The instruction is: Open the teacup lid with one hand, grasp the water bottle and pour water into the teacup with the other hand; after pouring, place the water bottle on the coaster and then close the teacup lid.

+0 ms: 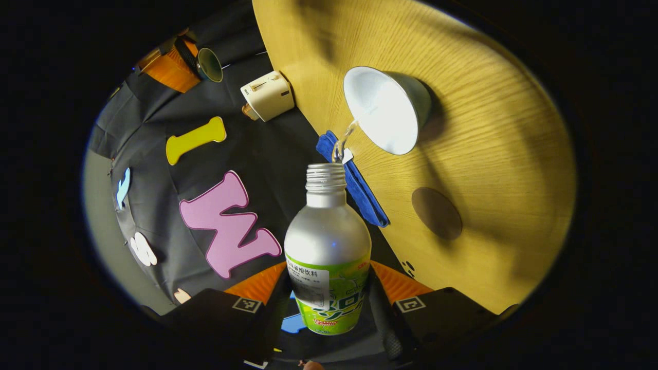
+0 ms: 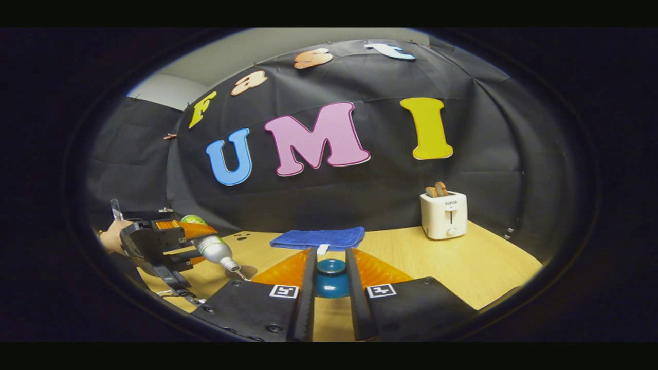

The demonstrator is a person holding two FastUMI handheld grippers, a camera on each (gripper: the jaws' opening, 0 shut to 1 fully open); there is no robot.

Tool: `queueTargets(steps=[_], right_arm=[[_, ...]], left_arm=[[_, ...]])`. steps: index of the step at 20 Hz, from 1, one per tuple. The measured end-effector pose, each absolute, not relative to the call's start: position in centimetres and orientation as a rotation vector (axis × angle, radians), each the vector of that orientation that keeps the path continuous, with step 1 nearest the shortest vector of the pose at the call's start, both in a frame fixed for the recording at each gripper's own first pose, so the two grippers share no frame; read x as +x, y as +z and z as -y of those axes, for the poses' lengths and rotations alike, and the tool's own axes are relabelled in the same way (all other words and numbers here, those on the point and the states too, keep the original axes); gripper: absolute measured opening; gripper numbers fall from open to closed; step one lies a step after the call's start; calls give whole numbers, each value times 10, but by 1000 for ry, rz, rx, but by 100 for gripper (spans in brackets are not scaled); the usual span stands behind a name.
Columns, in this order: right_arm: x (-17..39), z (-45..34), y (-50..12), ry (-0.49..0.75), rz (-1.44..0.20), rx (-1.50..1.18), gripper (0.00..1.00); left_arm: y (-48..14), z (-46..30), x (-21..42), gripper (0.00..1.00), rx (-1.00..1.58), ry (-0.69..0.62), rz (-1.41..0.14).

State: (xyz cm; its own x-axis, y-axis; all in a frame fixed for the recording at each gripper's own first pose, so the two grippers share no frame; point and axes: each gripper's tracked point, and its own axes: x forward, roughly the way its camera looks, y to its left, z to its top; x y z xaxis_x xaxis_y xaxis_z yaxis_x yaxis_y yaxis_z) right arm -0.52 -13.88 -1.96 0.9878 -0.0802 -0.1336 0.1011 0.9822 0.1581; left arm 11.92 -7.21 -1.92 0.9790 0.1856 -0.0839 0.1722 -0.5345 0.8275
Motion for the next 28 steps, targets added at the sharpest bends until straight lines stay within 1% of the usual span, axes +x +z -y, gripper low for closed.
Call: queueTargets(steps=[6, 7, 8, 11, 12, 13, 20, 28], right_arm=[[-7, 140, -20, -93, -126, 170, 34], [-6, 141, -20, -93, -126, 169, 28], [-6, 141, -19, -93, -127, 170, 33], [-6, 140, -20, -91, -127, 171, 33], [-6, 141, -20, -91, -129, 172, 28], [-6, 141, -20, -91, -129, 172, 33], [-7, 146, -20, -96, -126, 186, 33], [-8, 150, -16, -98, -115, 195, 32]], left_arm=[[-10, 74, 118, 80, 2221, 20, -250], [-8, 75, 117, 80, 2232, 19, -247], [-8, 75, 117, 79, 2243, 18, -247], [-5, 82, 116, 79, 2291, 8, -240], [-3, 83, 116, 79, 2309, 10, -240], [0, 83, 116, 79, 2323, 11, -243], [18, 103, 117, 80, 2446, 6, -191], [23, 115, 120, 79, 2517, -2, -190]])
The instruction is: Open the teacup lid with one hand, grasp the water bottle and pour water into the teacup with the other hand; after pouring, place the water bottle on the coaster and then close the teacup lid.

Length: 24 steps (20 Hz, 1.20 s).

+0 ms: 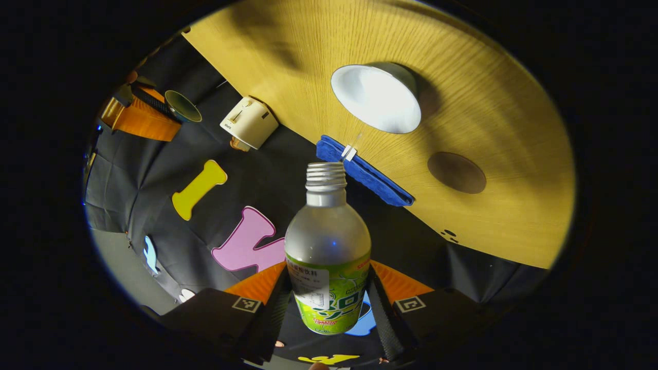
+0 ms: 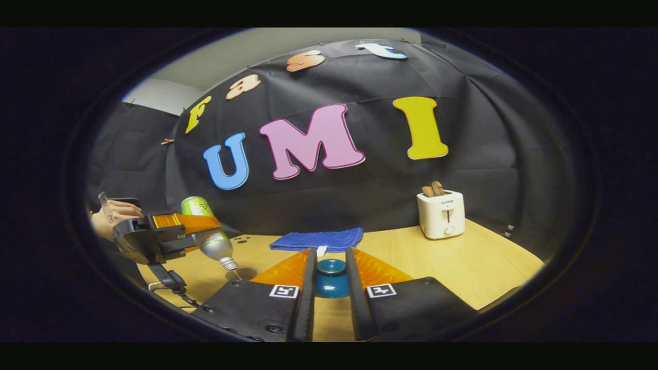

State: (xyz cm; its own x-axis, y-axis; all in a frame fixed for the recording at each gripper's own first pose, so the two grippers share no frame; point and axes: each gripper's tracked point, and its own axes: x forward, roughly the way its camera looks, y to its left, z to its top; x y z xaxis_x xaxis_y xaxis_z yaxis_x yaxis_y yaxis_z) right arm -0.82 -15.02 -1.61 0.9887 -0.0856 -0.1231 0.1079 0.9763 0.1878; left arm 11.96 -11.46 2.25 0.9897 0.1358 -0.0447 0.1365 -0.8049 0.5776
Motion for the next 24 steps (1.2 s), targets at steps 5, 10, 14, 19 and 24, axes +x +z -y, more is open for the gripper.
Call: queueTargets(steps=[5, 10, 14, 19, 24], right_arm=[[-9, 153, -16, -101, -115, 200, 39], [-8, 153, -18, -103, -118, 200, 33], [-7, 152, -20, -106, -121, 200, 33], [-6, 150, -21, -109, -122, 197, 39], [-7, 152, -20, -111, -120, 198, 28]], left_arm=[[18, 123, 120, 79, 2504, -20, -177], [-10, 114, 119, 79, 2293, -78, -199], [-32, 109, 112, 79, 1915, -108, -188], [-36, 113, 110, 79, 1321, -108, -165], [-10, 100, 121, 79, 735, -75, -114]])
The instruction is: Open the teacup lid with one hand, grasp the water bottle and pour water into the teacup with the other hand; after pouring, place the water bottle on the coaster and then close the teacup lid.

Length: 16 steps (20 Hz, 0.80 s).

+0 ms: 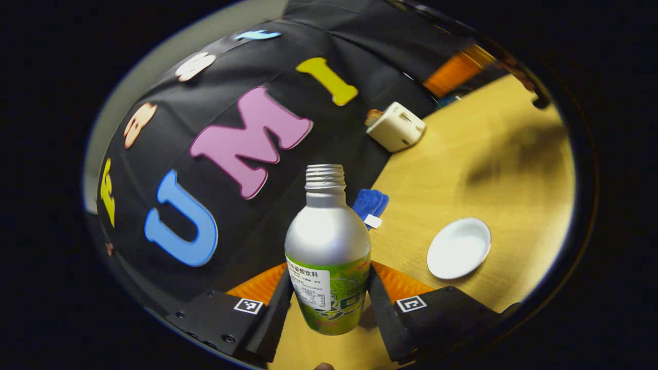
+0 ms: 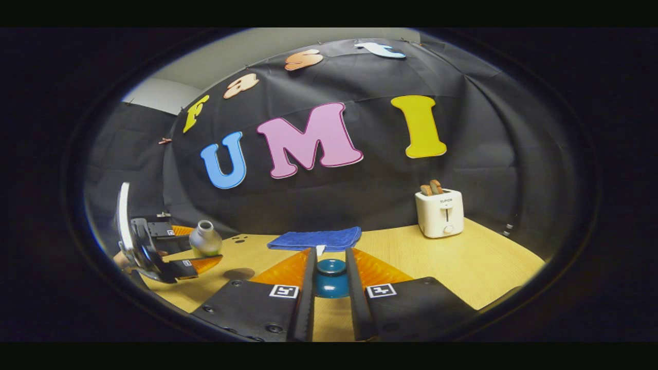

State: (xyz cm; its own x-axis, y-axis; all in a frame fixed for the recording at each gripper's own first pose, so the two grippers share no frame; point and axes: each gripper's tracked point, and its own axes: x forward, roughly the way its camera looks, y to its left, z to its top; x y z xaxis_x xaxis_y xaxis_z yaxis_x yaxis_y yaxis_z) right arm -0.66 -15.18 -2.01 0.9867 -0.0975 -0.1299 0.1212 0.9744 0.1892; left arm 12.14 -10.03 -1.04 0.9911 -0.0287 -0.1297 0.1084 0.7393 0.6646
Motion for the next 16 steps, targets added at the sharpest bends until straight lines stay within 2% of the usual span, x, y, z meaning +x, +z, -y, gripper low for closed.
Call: queueTargets(steps=[3, 4, 5, 11, 16], right_arm=[[-7, 155, -19, -115, -116, 206, 28], [-7, 155, -19, -116, -116, 207, 33], [-7, 156, -19, -118, -114, 207, 33], [-8, 156, -18, -115, -110, 213, 33], [-8, 156, -19, -115, -112, 219, 33]], left_arm=[[6, 86, 132, 79, 356, -95, -73], [10, 81, 134, 79, 273, -87, -57], [4, 73, 137, 79, 218, -75, -53], [-15, 47, 155, 79, 51, -84, -44], [-48, 41, 171, 79, 29, -58, -100]])
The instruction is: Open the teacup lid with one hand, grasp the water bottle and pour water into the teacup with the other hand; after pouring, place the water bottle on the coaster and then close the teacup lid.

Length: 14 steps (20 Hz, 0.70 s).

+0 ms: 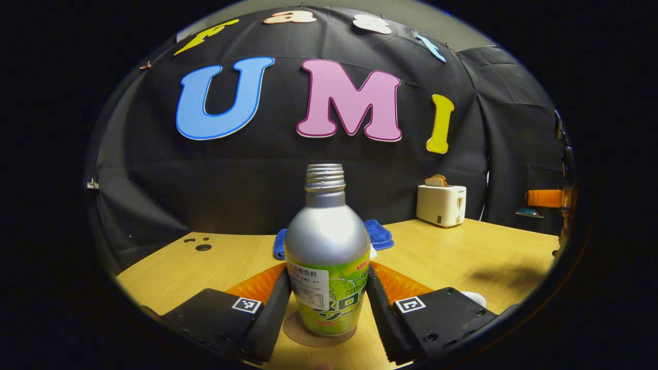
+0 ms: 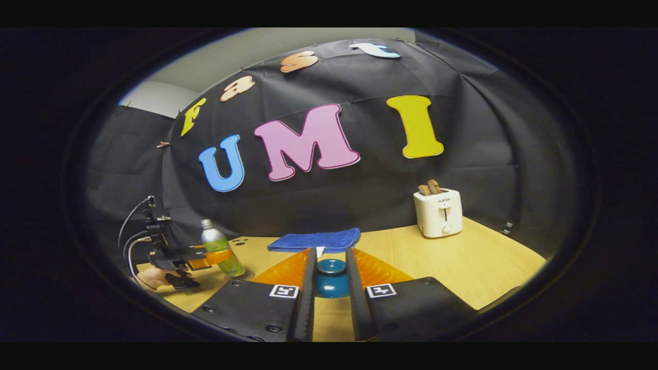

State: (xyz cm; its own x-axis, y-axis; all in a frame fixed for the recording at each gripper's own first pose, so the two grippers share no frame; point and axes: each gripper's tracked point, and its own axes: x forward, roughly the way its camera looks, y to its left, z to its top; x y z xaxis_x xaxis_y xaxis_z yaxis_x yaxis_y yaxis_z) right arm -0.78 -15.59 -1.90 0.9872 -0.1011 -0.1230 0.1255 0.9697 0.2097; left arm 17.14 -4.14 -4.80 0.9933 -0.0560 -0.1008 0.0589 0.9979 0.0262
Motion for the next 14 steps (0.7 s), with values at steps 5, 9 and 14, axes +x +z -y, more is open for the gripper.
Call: queueTargets(steps=[5, 9, 14], right_arm=[[-6, 158, -19, -116, -108, 223, 33], [-6, 156, -22, -113, -113, 225, 33], [-3, 152, -24, -107, -117, 226, 33]], left_arm=[[-61, 34, 183, 80, 40, -24, -132], [-67, 32, 185, 80, 45, -15, -159], [-65, 27, 182, 82, 28, -1, -148]])
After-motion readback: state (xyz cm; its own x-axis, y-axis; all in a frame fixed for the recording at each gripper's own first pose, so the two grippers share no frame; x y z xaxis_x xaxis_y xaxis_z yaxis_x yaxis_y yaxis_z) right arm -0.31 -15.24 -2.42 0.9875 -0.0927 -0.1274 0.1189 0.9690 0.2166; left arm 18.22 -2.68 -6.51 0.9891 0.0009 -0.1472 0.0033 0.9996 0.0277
